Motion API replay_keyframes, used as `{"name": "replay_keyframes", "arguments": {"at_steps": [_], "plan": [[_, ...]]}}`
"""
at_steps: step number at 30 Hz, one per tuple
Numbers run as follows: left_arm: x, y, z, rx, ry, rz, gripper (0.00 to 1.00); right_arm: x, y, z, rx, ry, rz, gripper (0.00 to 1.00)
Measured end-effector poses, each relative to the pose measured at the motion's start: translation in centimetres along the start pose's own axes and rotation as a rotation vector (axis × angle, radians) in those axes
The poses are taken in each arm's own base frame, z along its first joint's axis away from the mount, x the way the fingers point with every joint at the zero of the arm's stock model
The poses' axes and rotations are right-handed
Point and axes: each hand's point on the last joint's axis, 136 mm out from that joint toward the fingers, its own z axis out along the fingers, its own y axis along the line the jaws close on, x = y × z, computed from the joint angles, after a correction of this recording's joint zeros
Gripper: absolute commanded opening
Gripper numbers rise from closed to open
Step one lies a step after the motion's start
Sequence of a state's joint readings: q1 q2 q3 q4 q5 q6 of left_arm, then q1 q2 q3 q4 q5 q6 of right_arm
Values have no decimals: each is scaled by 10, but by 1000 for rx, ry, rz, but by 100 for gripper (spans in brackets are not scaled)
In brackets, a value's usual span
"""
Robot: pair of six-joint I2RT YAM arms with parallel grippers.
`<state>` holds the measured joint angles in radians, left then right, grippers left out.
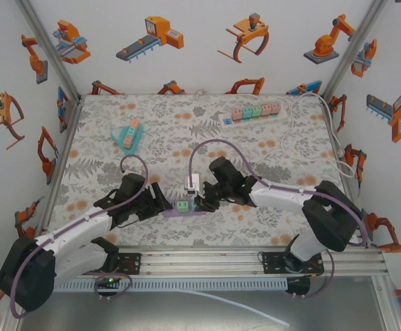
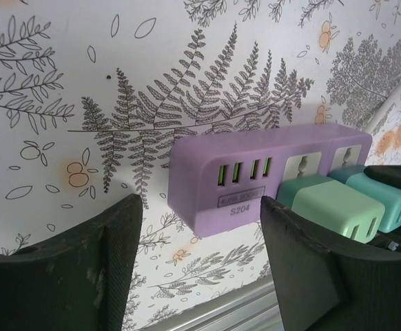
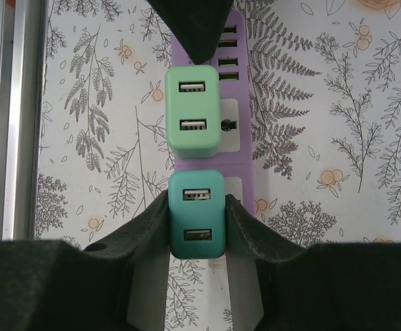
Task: Pull the plug off the socket
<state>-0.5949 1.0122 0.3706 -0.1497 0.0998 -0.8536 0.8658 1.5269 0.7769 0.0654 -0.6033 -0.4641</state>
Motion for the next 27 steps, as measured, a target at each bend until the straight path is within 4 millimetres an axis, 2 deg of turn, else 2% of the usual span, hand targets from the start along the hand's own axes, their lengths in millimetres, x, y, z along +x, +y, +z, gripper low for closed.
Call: {"name": "replay_keyframes", "arguments": {"at_steps": [5, 11, 19, 27], "plan": [[-3, 1, 6, -49, 20, 10, 56, 0, 1, 2, -11, -3, 16, 25], [0, 0, 10, -51, 43, 24, 56, 0, -1, 4, -15, 5, 34, 26], [4, -21, 23, -89, 89, 113, 54, 2, -2, 2, -22, 39, 64, 25], [3, -28, 27, -120, 93, 140, 49, 5, -4, -2, -9, 70, 77, 25]]}}
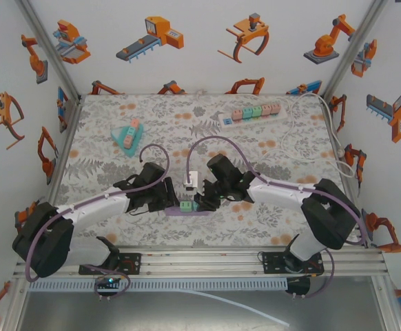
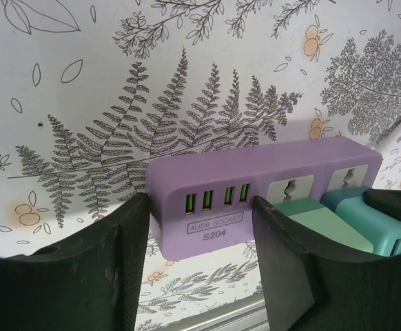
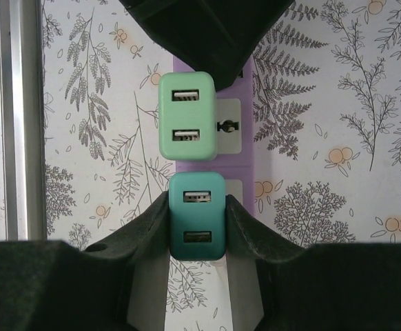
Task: Pull the plug off the socket
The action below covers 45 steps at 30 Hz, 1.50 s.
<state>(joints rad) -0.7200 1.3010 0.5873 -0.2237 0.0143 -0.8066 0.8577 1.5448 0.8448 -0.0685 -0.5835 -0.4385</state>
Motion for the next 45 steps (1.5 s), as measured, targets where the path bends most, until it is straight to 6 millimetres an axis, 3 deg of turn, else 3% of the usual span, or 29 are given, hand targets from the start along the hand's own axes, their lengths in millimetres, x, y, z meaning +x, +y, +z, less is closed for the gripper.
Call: {"name": "replay_keyframes", "arguments": {"at_steps": [4, 11, 15, 19, 24, 28, 32, 35, 38, 41, 45], "plan": [[-1, 0, 0, -1, -4, 0, 49, -6, 1, -5, 8, -16, -15, 25], [-2, -5, 0, 19, -8, -2, 49, -51, 1, -34, 81, -166, -128, 23], [-1, -10, -1, 45, -3, -6, 51, -59, -1, -47, 140, -210, -118, 22], [8, -9, -4, 66, 23, -21, 57, -62, -17, -72, 300, -243, 52, 16], [19, -2, -13, 63, 55, -47, 59, -64, -45, -126, 546, -362, 426, 16], [13, -6, -31, 90, 15, -48, 64, -33, -58, -163, 638, -456, 734, 16], [-3, -21, -60, 146, -53, 2, 69, 32, -72, -185, 712, -497, 1074, 16], [-9, -43, -83, 252, -101, 83, 73, 78, -67, -183, 726, -495, 1264, 16], [-3, -72, -108, 415, -133, 186, 81, 109, -56, -172, 725, -466, 1380, 15], [11, -100, -128, 601, -149, 283, 89, 132, -48, -160, 725, -429, 1449, 16], [33, -122, -137, 758, -107, 378, 94, 154, -42, -146, 723, -403, 1495, 17]]}}
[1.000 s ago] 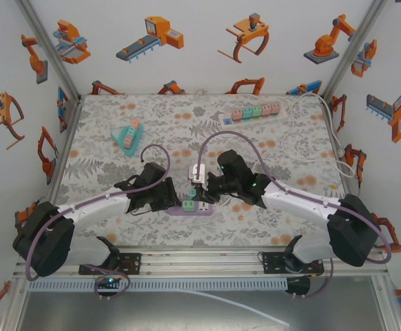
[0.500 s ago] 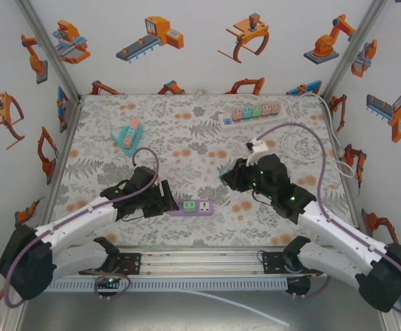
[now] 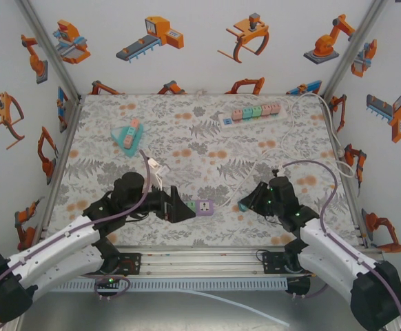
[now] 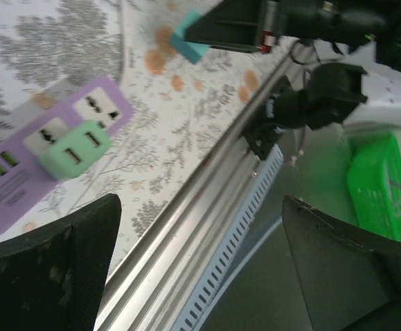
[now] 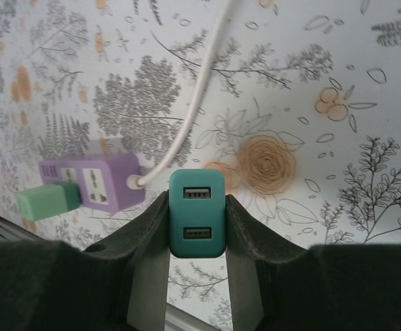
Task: Pull the plug off the socket
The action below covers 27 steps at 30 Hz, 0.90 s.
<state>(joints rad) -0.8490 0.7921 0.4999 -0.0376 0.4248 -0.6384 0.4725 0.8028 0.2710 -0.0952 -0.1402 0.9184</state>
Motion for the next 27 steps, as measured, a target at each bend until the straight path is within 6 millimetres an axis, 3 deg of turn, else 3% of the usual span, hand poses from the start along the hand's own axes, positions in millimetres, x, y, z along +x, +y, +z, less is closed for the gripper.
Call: {"name": "replay_keyframes", "arguments": {"at_steps": [4, 10, 19, 27], "plan": [[9, -14, 8, 63, 45, 57, 99, 7, -10, 9, 8, 8, 5, 28], [10, -16, 11, 63, 43, 99, 97, 4, -6, 15, -22, -7, 3, 46], [-2, -17, 1, 42, -30, 135, 97, 5, -10, 15, -22, -23, -2, 56], [-13, -19, -7, 22, -94, 153, 97, -3, -12, 0, -4, -81, -65, 67]]}}
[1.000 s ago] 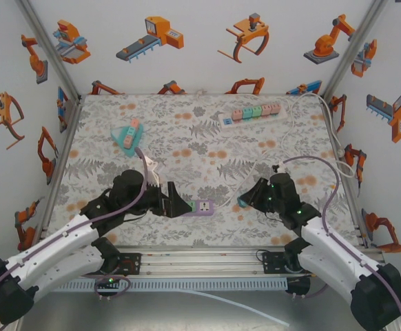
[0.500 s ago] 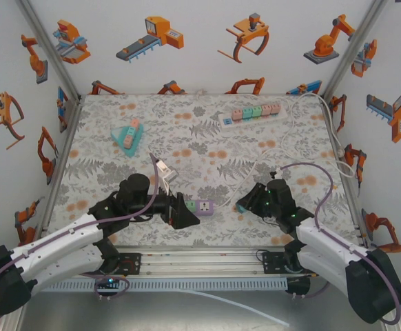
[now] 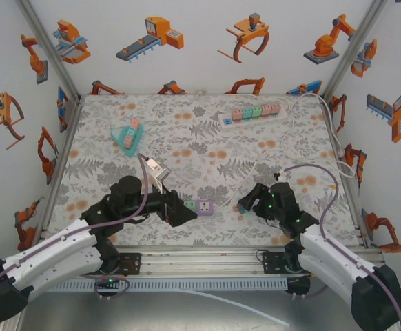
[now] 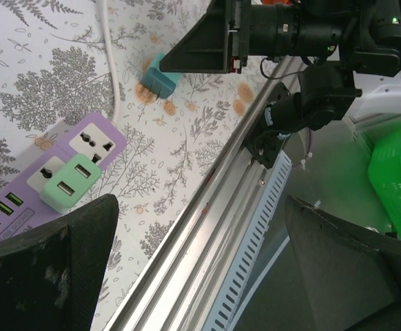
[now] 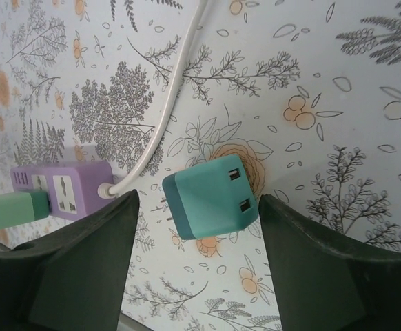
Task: Pull the plug off the socket
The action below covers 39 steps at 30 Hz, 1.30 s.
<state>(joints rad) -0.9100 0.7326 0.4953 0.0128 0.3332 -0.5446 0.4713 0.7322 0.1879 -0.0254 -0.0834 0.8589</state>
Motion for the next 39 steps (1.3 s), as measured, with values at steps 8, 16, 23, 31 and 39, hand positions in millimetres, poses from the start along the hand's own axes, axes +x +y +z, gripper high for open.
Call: {"name": "replay_keyframes", "arguments": {"at_steps": [8, 16, 23, 31, 39], "plan": [[-8, 8, -9, -63, -53, 4, 97, -53, 61, -40, -128, -149, -208, 66], [-13, 39, -22, -246, -109, -16, 97, -33, 179, -54, -377, -73, -646, 67], [-11, 94, -55, -554, -145, -122, 97, 40, 238, -24, -494, 108, -1032, 67], [8, 145, -89, -764, -162, -304, 97, 112, 244, 30, -539, 323, -1290, 66], [29, 156, -83, -785, -88, -354, 100, 137, 221, 60, -511, 404, -1416, 34]]}}
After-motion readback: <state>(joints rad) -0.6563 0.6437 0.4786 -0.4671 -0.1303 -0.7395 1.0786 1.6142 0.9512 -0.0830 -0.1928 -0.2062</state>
